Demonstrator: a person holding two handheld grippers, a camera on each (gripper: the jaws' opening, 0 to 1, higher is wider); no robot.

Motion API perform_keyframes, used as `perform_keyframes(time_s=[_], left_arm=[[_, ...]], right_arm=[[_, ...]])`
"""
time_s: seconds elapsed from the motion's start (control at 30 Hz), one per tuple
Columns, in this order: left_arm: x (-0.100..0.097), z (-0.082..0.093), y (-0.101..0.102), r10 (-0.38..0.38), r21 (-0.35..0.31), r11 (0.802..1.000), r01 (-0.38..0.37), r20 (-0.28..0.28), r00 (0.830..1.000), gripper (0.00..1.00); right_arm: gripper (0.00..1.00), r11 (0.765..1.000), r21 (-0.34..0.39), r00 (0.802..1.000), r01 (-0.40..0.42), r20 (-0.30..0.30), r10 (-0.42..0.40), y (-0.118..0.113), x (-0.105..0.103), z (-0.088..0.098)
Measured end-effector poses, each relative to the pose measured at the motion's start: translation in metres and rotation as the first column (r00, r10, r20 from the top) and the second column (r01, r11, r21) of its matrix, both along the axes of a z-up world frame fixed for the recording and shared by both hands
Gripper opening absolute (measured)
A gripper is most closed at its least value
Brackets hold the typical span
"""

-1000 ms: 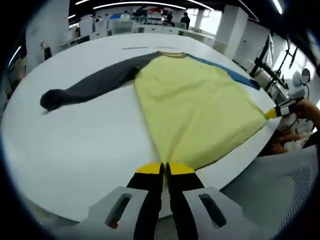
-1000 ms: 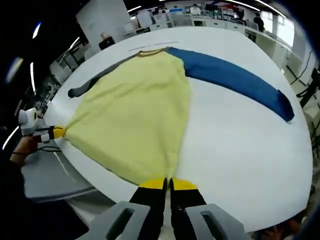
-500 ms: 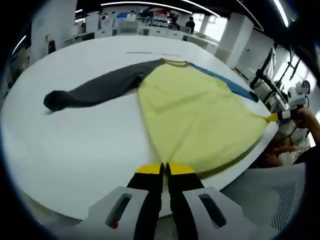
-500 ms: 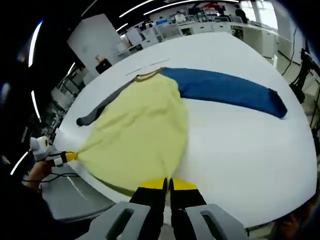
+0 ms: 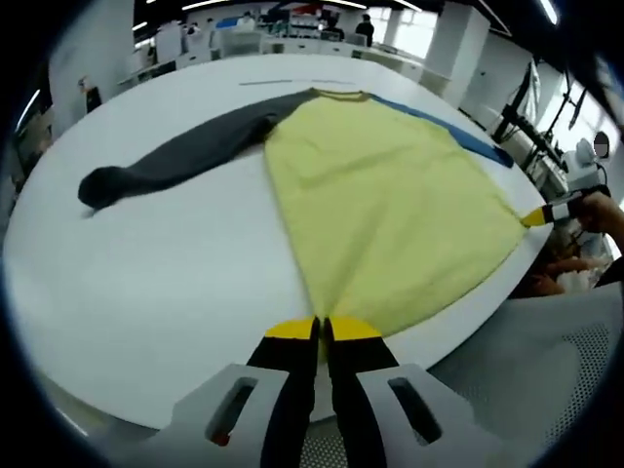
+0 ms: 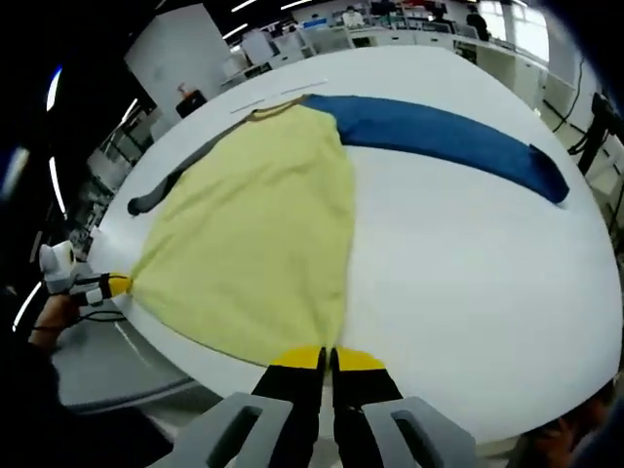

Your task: Fold the garment on the visible template until the final outline fits inside the template.

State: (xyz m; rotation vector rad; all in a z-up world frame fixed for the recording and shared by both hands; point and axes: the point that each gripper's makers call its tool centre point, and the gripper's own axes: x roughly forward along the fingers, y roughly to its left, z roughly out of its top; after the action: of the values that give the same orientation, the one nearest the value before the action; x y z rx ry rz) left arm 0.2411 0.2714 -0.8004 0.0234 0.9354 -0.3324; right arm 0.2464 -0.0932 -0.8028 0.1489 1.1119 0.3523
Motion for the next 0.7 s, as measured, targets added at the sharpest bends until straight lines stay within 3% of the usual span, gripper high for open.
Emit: perform_keyframes(time_s=[0.33,0.47,0.7], left_arm=[[0.001,-0.001,0.004,-0.013,0.03,0.999,0.012,0.011,1.0,0.03],[0.002,0.002,0.006,-0.046,0.063,0.997,0.044,0.023,0.999,0.08],[0.011,0.015,0.002,-0.083,0.034,0.996,0.08,0.089,0.993,0.24]], right_arm=[[0.01,0.997,-0.032,0.997,-0.071,0.035,0.072,0.002,0.0,0.002],[0.11,0.995,-0.05,0.993,-0.092,0.066,0.095,-0.001,0.004,0.007],[0.35,0.991,-0.022,0.979,-0.134,0.149,0.136,0.006,0.014,0.023]])
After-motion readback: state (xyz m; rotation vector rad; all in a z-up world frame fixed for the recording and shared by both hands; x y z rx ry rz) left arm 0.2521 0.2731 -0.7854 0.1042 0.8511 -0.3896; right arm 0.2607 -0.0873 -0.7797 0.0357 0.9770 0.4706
